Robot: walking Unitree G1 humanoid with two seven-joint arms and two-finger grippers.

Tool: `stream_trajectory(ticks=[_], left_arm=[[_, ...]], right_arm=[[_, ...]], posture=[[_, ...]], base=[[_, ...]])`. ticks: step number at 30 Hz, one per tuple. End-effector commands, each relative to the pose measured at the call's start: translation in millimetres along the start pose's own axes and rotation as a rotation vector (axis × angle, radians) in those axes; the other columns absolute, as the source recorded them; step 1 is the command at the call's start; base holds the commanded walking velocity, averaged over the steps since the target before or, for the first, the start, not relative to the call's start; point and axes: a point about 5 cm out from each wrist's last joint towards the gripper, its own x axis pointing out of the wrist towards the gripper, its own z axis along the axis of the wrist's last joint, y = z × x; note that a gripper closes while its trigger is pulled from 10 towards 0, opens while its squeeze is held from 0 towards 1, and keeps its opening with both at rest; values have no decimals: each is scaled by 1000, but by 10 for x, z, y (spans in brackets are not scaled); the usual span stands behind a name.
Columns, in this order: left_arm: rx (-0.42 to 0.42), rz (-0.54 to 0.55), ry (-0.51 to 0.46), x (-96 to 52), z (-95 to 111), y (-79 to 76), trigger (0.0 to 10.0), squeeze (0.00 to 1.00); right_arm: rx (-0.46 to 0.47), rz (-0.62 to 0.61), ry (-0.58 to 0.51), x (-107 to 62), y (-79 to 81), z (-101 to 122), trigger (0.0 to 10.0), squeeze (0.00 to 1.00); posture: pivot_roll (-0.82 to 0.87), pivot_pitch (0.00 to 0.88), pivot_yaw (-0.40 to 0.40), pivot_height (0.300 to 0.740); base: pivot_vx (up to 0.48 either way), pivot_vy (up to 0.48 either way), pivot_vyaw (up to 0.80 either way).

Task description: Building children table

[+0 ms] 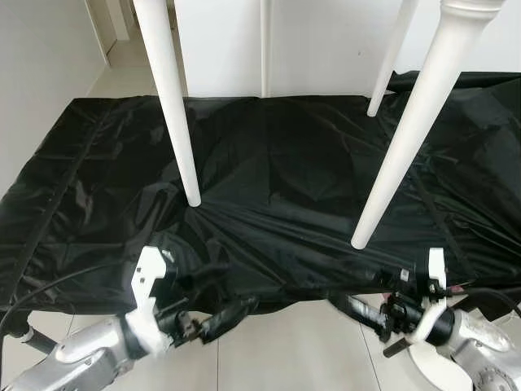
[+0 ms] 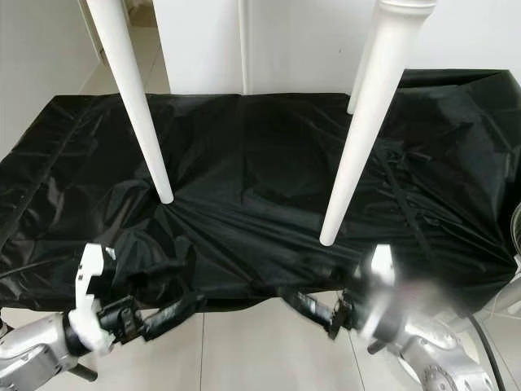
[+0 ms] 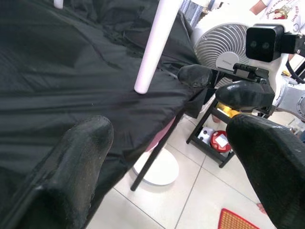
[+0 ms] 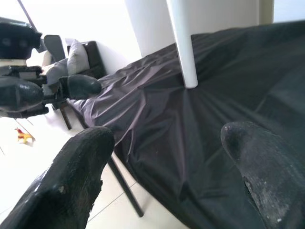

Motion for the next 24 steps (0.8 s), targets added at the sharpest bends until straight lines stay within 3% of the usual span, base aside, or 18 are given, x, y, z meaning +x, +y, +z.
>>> stream_trajectory(ticks=[1,2,3,4,6,7,10,12,18,22,24], left_arm=[[16,34,11,5,11,34,10000,0],[56,124,-25,76,38,130,10000,0],[56,124,-25,76,38,130,10000,0],[70,190,-64,153,76,211,10000,0],[70,190,-64,153,76,211,10000,0],[70,248,-96,232,114,285,10000,0],[76,279,-118,297,140,335,10000,0],[108,359,-129,389,168,480,10000,0],[155,496,-129,425,230,725,10000,0],[168,521,-141,439,250,772,10000,0],[172,576,-141,473,269,871,10000,0]], right_arm=[[-8,-19,5,6,-8,13,10000,0],[-34,-89,-6,45,-61,9,10000,0],[-34,-89,-6,45,-61,9,10000,0],[-38,-145,-14,76,-88,-11,10000,0],[-38,-145,-14,76,-88,-11,10000,0],[-36,-196,-10,94,-103,-44,10000,0],[-40,-233,-2,102,-109,-78,10000,0],[-51,-321,24,90,-130,-165,10000,0],[-60,-435,34,67,-117,-262,10000,0],[-61,-466,35,64,-101,-292,10000,0],[-74,-533,41,64,-73,-363,10000,0]], posture=[[24,28,14,740],[23,29,8,740],[23,29,8,740],[20,28,8,740],[20,28,8,740],[19,27,9,740],[16,27,13,740],[6,28,16,740],[-7,36,25,740],[-10,40,26,740],[-19,44,29,740]], base=[[0,0,0],[0,0,0],[0,0,0],[0,0,0],[0,0,0],[0,0,0],[0,0,0],[0,0,0],[0,0,0],[0,0,0],[0,0,0]])
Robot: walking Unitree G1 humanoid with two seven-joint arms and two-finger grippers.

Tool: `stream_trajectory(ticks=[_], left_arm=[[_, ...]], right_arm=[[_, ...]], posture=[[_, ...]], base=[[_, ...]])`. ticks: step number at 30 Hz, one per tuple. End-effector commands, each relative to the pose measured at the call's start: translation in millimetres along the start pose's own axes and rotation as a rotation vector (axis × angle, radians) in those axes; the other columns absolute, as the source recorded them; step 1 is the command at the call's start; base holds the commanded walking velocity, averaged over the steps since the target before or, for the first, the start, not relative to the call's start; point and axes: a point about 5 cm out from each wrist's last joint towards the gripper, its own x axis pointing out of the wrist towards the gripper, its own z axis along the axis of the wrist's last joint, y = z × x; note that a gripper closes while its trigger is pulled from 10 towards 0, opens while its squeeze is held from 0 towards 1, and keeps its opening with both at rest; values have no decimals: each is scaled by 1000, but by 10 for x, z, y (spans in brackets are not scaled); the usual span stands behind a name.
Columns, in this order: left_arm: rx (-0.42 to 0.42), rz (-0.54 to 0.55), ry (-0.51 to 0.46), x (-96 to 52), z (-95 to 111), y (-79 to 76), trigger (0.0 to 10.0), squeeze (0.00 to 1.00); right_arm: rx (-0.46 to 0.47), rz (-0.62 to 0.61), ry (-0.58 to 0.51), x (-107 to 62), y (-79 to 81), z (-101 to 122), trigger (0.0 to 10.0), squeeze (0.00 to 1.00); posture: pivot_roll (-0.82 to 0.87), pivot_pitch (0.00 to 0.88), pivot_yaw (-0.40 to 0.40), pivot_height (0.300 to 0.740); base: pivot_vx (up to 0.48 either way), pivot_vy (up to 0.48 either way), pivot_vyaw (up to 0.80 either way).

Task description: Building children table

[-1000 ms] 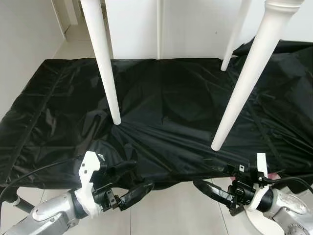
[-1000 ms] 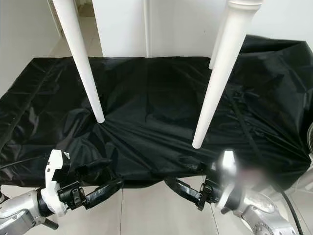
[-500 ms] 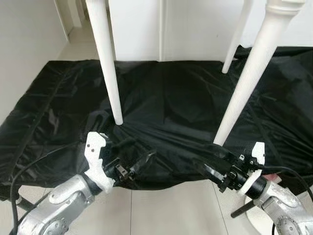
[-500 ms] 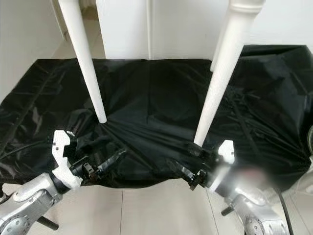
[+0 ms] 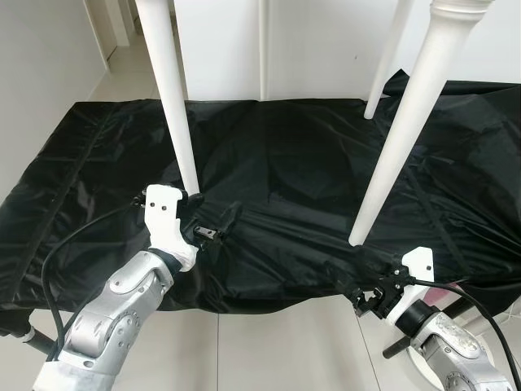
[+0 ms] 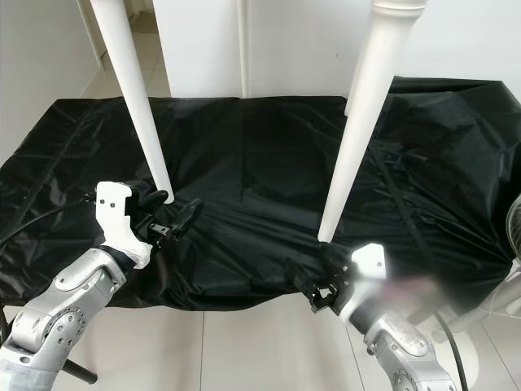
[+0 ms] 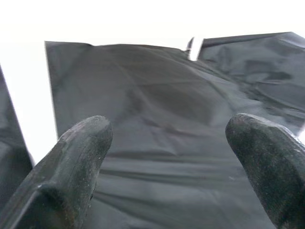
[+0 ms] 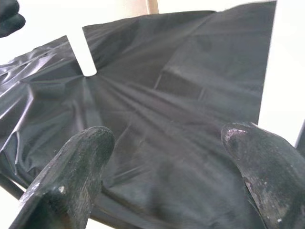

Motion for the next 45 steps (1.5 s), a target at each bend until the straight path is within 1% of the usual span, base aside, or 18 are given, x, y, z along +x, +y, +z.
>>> stream_trajectory(ticks=[1,4,5,6,7,10,11,12,14,19,20,22,24,27,31,36,43,45], left_arm=[[21,53,2,19,0,80,10000,0],[24,85,1,70,2,119,10000,0],[26,144,-2,144,7,180,10000,0],[26,144,-2,144,7,180,10000,0],[25,240,-9,227,22,284,10000,0],[25,240,-9,227,22,284,10000,0],[25,339,-25,302,46,391,10000,0],[25,339,-25,302,46,391,10000,0],[12,487,-41,398,78,589,10000,0],[12,560,-48,436,102,703,10000,0],[22,599,-52,444,126,769,10000,0],[22,599,-52,444,126,769,10000,0],[31,644,-61,461,172,866,10000,0],[34,655,-65,466,185,890,10000,0],[42,600,-101,557,258,868,10000,0],[35,473,-147,679,304,773,10000,0],[28,394,-144,784,266,717,10000,0],[35,372,-129,822,231,702,10000,0]], right_arm=[[-15,-35,13,-14,10,-48,10000,0],[-10,-70,8,-21,25,-79,10000,0],[-11,-107,-8,-27,35,-87,10000,0],[-11,-107,-8,-27,35,-87,10000,0],[-11,-148,-33,-30,47,-73,10000,0],[-11,-148,-33,-30,47,-73,10000,0],[-11,-184,-49,-39,72,-66,10000,0],[-11,-184,-49,-39,72,-66,10000,0],[-11,-240,-67,-66,126,-74,10000,0],[-12,-268,-73,-77,149,-83,10000,0],[-15,-275,-75,-82,152,-84,10000,0],[-15,-275,-75,-82,152,-84,10000,0],[-19,-284,-78,-80,160,-87,10000,0],[-20,-287,-80,-77,164,-88,10000,0],[-21,-291,-81,-61,177,-104,10000,0],[-45,-285,-81,-44,168,-90,10000,0],[-62,-300,-83,-58,138,-80,10000,0],[-70,-354,-99,-74,114,-67,10000,0]], posture=[[-19,44,29,740],[-19,44,29,740],[-29,49,38,740],[-29,49,38,740],[-52,50,47,740],[-52,50,47,740],[-57,51,50,740],[-57,51,50,740],[-72,55,61,740],[-83,58,72,740],[-87,59,77,740],[-87,59,77,740],[-90,58,80,740],[-90,58,80,740],[-92,57,78,740],[-97,57,76,740],[-101,60,74,740],[-102,63,72,740]], base=[[0,0,0],[0,0,0],[0,0,0],[0,0,0],[0,0,0],[0,0,0],[0,0,0],[0,0,0],[0,0,0],[0,0,0],[0,0,0],[0,0,0],[0,0,0],[0,0,0],[0,0,0],[0,0,0],[0,0,0],[0,0,0]])
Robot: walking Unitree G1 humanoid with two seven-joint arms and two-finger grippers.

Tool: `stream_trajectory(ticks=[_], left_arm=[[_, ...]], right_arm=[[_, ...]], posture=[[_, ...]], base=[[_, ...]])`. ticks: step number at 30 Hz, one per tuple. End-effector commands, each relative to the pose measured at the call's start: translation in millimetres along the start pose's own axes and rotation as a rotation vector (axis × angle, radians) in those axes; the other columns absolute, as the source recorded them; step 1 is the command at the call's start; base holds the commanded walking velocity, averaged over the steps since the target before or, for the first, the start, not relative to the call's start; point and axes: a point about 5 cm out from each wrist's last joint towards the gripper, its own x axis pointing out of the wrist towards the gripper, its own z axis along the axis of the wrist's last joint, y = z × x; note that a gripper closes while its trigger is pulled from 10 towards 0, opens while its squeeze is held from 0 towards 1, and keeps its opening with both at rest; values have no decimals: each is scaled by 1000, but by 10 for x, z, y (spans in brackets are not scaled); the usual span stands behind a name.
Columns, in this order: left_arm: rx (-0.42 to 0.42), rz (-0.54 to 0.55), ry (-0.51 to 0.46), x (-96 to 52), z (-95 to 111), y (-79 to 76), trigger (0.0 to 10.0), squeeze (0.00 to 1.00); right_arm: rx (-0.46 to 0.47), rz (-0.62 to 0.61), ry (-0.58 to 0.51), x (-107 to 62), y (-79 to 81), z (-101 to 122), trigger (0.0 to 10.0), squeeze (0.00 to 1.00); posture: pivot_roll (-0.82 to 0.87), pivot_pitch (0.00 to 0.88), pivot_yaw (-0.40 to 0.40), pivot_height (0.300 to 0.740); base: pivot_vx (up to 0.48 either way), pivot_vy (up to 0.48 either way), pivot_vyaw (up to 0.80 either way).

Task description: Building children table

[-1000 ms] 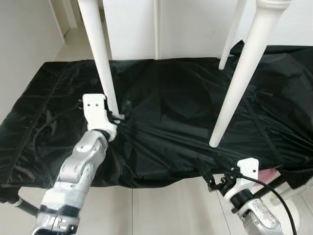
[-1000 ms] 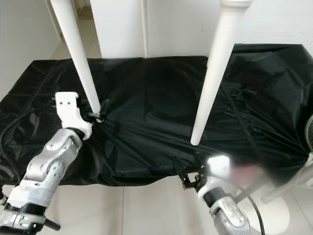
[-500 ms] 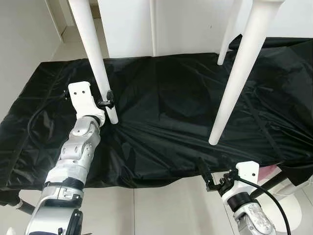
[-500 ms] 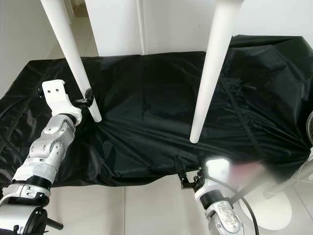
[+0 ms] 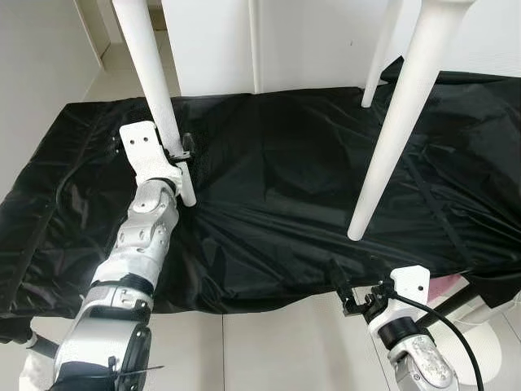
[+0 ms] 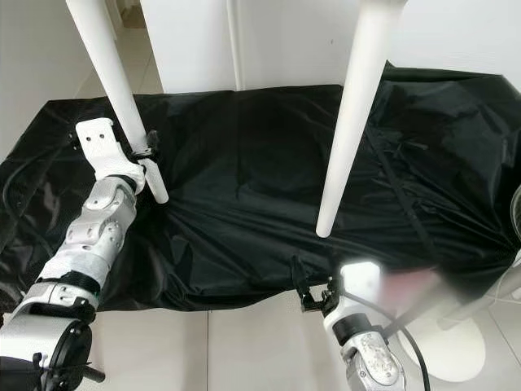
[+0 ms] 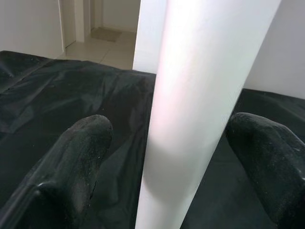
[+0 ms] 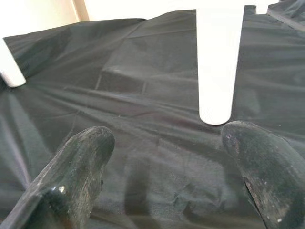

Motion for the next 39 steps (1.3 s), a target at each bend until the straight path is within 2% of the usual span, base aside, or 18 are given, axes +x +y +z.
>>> stream_trajectory(ticks=[1,8,16,22,23,27,39], left_arm=[[15,-185,7,-6,-37,-86,10000,0],[1,-240,4,48,-68,-145,10000,0],[12,-264,10,74,-78,-179,10000,0],[9,-271,5,95,-63,-176,10000,0],[19,-278,-3,110,-45,-179,10000,0],[23,-279,-12,125,-30,-184,10000,0],[33,-309,-18,121,-39,-221,10000,0]], right_arm=[[-9,-32,-7,-14,-22,-5,10000,0],[-45,-215,-70,-6,-65,34,10000,0],[-67,-260,-99,87,-59,72,10000,0],[-69,-252,-128,261,-59,117,10000,0],[-79,-260,-151,405,-88,153,10000,0],[-84,-254,-164,579,-99,172,10000,0],[-120,-222,-170,827,-129,157,10000,0]], posture=[[-102,63,72,740],[-107,69,79,740],[-109,62,85,740],[-109,54,90,740],[-101,44,90,740],[-101,44,90,740],[-77,48,97,740]], base=[[0,0,0],[0,0,0],[0,0,0],[0,0,0],[0,0,0],[0,0,0],[0,0,0]])
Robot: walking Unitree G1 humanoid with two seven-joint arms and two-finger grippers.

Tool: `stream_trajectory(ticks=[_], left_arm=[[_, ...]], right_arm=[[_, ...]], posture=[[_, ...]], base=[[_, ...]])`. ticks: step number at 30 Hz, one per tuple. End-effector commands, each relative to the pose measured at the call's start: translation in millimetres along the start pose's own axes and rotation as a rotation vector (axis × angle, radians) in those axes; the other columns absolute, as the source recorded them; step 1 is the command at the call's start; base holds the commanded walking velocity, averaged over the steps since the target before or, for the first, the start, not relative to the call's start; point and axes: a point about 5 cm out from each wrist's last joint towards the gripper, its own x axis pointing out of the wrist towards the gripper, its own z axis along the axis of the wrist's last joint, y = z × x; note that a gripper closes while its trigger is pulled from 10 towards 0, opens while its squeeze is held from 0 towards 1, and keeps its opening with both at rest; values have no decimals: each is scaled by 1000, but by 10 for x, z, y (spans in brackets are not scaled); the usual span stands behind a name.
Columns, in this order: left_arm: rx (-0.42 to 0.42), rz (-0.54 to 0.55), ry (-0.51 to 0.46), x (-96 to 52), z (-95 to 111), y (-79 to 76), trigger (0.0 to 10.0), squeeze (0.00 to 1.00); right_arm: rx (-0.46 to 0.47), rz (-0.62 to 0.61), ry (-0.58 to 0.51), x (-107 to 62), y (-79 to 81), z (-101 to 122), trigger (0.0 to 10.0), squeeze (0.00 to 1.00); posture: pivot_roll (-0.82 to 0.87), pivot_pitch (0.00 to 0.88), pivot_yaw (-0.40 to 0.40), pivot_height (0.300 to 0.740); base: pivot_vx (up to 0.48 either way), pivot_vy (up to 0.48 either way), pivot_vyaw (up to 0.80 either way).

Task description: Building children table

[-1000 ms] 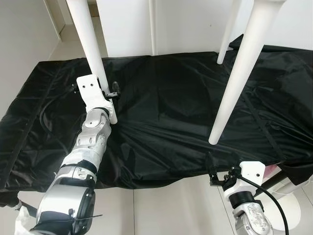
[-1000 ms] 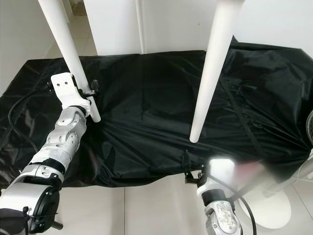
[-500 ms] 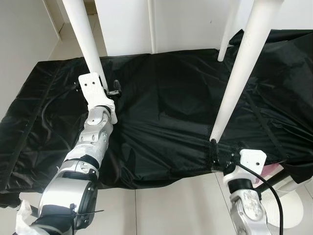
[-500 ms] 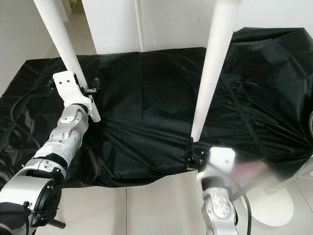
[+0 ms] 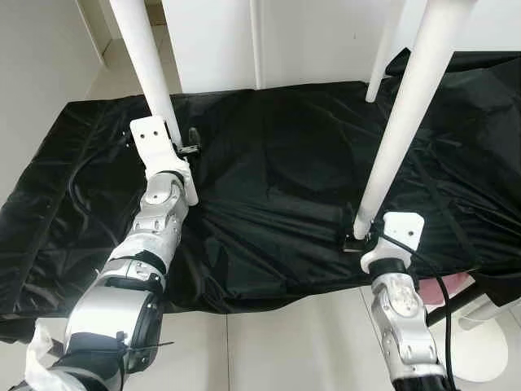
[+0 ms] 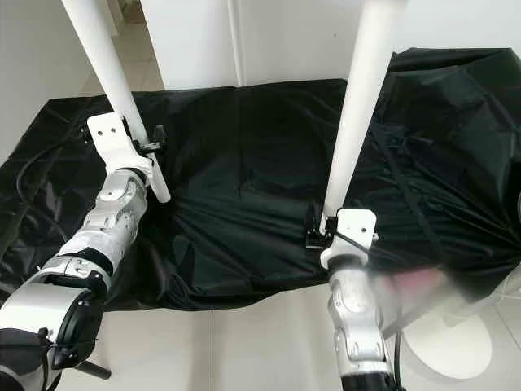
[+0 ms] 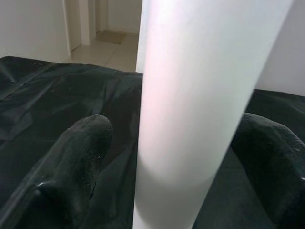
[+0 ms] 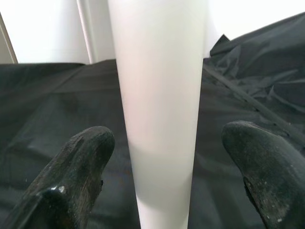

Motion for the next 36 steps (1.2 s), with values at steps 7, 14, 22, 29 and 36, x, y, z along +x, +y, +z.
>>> stream_trajectory(ticks=[7,14,22,29,36], left_arm=[[-5,-380,-14,-42,-12,-191,0,0],[-5,-408,-27,-72,-15,-202,0,0],[-4,-454,-47,-129,-20,-219,0,0],[-12,-501,-89,-202,23,-261,0,0],[-47,-586,-159,-391,150,-375,0,0]], right_arm=[[5,14,-3,171,51,-69,10000,0],[-2,18,-3,237,46,-97,10000,0],[-9,24,-5,316,59,-139,10000,0],[-10,42,6,339,92,-191,10000,0],[4,81,28,409,135,-266,10000,0]], posture=[[-68,44,102,740],[-66,45,104,740],[-50,49,100,740],[-41,54,94,740],[-17,59,85,740]], base=[[0,0,0],[0,0,0],[0,0,0],[0,0,0],[0,0,0]])
